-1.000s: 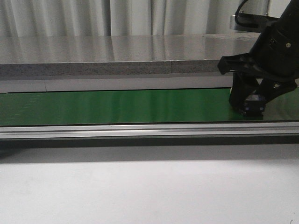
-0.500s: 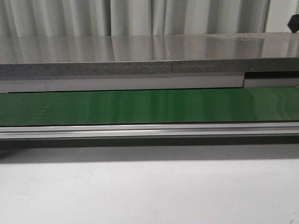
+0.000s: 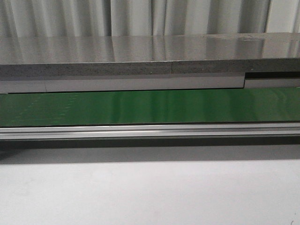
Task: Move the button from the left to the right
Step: 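Lift the button off the belt and carry it over the green bin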
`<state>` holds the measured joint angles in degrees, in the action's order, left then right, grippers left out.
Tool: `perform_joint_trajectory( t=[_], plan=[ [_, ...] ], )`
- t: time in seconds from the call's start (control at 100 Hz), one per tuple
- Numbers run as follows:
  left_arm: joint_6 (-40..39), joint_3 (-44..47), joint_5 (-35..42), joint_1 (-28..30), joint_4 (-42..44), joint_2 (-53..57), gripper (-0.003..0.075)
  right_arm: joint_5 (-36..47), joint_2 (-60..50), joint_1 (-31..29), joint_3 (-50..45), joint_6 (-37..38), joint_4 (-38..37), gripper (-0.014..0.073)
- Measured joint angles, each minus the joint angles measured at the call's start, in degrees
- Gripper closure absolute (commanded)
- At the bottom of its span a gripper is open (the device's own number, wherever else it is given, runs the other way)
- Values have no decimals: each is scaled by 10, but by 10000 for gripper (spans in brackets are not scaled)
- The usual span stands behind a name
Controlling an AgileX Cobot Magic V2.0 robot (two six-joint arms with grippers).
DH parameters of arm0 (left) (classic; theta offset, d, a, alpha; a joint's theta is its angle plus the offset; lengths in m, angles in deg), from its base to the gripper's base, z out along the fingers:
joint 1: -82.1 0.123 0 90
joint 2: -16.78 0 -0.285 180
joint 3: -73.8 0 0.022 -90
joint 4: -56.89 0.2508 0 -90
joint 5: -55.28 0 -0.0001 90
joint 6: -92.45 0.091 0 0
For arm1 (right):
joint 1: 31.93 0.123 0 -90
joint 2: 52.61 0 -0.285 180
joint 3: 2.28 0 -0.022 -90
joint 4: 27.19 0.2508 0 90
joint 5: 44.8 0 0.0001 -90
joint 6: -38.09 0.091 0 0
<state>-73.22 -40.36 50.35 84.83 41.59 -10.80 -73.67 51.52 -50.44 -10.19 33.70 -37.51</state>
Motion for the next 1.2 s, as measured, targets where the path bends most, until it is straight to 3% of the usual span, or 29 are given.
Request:
perform_joint_trajectory(
  t=[0.43,0.74,1.2],
  plan=[
    [0,0,0,0,0,0,741,3,96,-1,0,0,-1,330],
    [0,0,0,0,0,0,741,-1,103,-1,3,2,-1,127],
    [0,0,0,0,0,0,741,-1,94,-3,4,24,-5,121]
  ],
)
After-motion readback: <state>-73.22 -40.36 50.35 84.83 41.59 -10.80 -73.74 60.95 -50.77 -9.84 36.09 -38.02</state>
